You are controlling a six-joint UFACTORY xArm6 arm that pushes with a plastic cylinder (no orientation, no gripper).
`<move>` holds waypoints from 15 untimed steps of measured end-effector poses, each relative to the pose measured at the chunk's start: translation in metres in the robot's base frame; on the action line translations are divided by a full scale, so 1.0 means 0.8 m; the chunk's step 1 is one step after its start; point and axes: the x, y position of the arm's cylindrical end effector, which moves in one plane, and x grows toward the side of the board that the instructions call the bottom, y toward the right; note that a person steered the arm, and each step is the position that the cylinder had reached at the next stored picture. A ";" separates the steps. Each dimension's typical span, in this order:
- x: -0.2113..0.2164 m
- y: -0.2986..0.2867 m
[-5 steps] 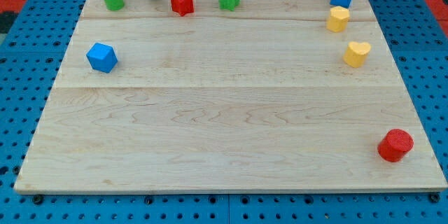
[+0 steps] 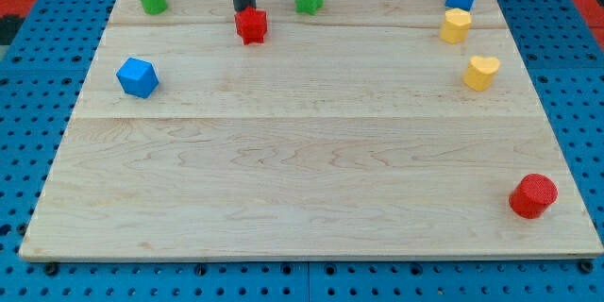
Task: Place the red star towards the bottom center
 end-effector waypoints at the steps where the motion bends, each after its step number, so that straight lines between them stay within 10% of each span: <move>1: 0.034 0.000; 4: 0.125 0.000; 7: 0.103 0.038; 13: 0.345 0.010; 15: 0.347 0.083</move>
